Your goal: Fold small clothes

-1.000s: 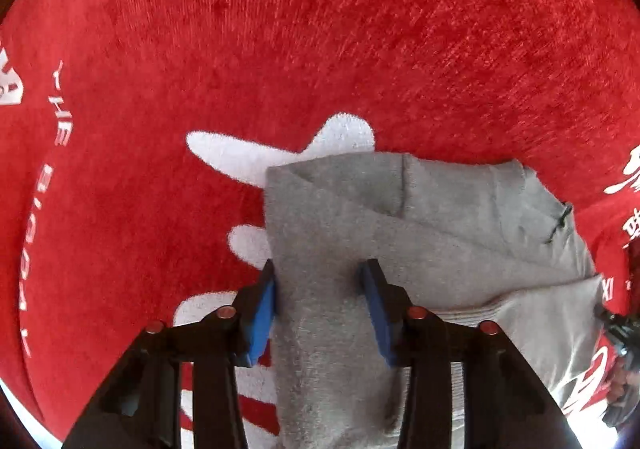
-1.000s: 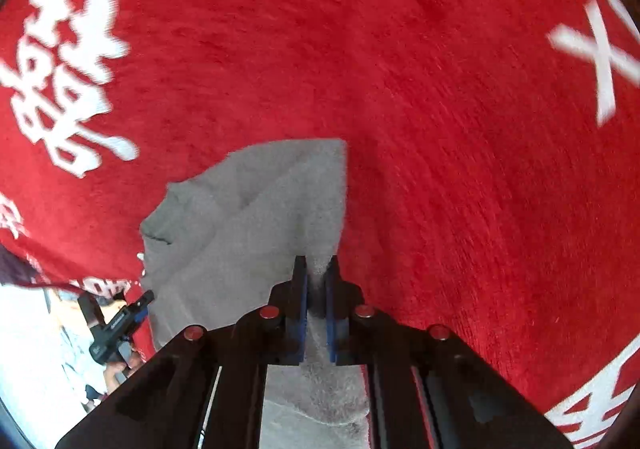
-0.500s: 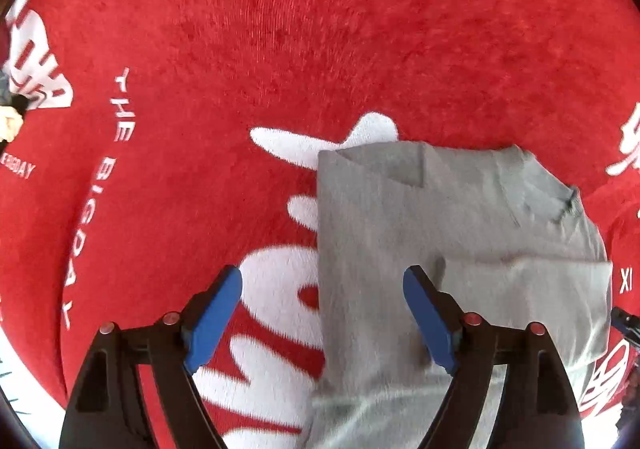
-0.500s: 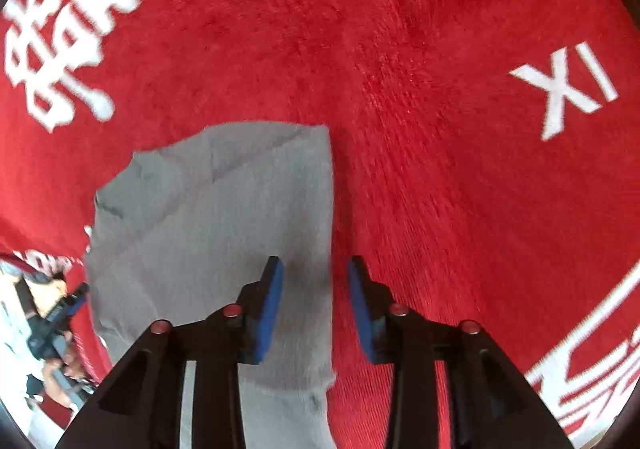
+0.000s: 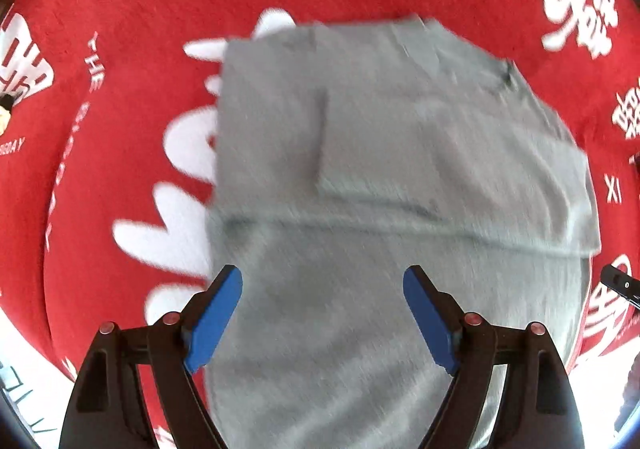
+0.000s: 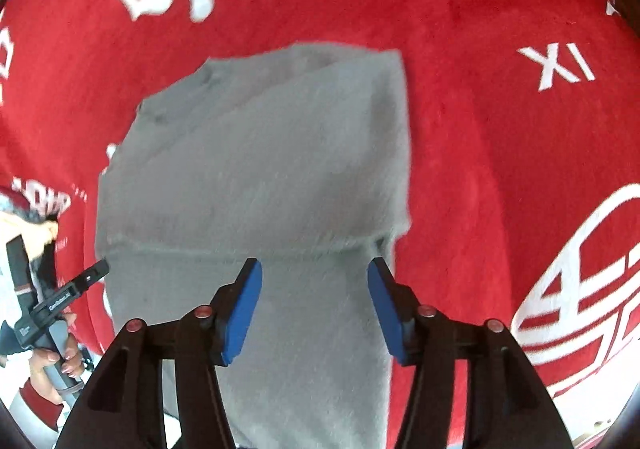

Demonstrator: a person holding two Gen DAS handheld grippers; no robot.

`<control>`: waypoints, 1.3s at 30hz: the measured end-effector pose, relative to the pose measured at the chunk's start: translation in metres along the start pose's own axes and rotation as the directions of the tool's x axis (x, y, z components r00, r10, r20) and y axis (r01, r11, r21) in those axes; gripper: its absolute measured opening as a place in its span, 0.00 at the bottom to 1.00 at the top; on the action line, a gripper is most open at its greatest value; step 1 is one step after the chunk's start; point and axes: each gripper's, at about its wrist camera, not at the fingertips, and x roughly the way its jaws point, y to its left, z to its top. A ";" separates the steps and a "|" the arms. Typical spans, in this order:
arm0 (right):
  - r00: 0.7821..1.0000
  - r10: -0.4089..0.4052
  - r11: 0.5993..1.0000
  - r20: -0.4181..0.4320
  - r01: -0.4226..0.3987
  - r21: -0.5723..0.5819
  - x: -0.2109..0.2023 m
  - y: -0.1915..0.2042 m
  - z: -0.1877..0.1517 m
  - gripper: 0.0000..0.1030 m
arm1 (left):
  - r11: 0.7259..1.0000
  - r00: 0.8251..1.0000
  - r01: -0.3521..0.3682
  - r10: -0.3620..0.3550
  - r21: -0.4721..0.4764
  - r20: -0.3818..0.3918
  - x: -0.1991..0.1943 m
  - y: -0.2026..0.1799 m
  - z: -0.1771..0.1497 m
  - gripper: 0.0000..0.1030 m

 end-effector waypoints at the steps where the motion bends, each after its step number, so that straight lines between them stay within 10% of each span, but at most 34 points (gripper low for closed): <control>1: 1.000 0.002 1.000 -0.012 -0.002 -0.007 0.002 0.002 -0.005 0.60 | 1.000 1.000 0.010 -0.010 0.004 -0.018 0.002 -0.004 -0.006 0.81; 39: 0.981 0.117 0.977 -0.152 -0.141 -0.161 0.006 0.014 -0.094 0.61 | 0.999 0.993 -0.029 0.027 -0.014 -0.118 -0.002 -0.084 -0.167 0.81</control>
